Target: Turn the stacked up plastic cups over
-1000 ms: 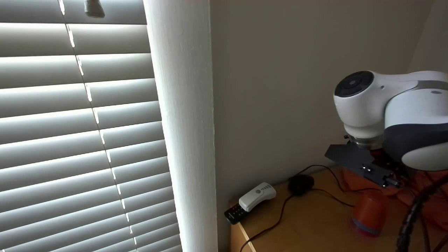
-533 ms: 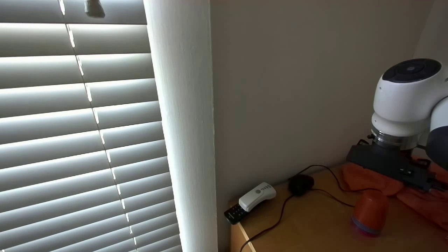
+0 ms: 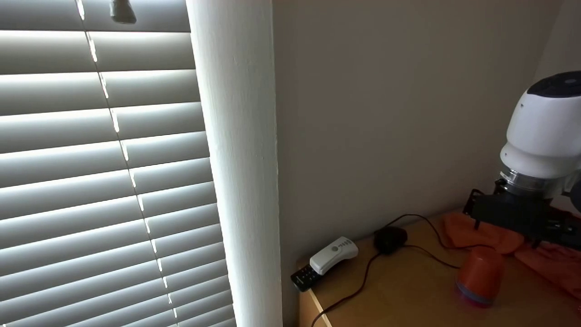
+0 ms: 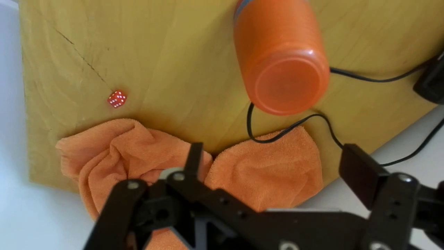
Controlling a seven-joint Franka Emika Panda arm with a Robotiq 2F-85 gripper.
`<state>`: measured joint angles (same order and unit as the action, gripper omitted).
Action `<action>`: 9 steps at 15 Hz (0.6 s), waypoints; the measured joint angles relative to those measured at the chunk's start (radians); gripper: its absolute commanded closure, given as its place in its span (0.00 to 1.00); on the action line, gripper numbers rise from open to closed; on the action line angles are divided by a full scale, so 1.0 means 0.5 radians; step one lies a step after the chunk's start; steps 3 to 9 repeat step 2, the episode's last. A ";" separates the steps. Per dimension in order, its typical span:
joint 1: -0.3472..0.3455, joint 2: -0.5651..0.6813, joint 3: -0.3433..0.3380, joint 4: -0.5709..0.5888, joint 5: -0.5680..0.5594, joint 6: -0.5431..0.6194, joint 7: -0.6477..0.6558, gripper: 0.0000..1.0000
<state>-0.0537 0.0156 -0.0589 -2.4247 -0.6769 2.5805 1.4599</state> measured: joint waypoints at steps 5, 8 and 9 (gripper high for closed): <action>0.000 -0.002 0.000 0.000 0.000 -0.014 -0.021 0.00; 0.000 -0.002 0.000 0.000 0.000 -0.014 -0.021 0.00; 0.000 -0.002 0.000 0.000 0.000 -0.014 -0.021 0.00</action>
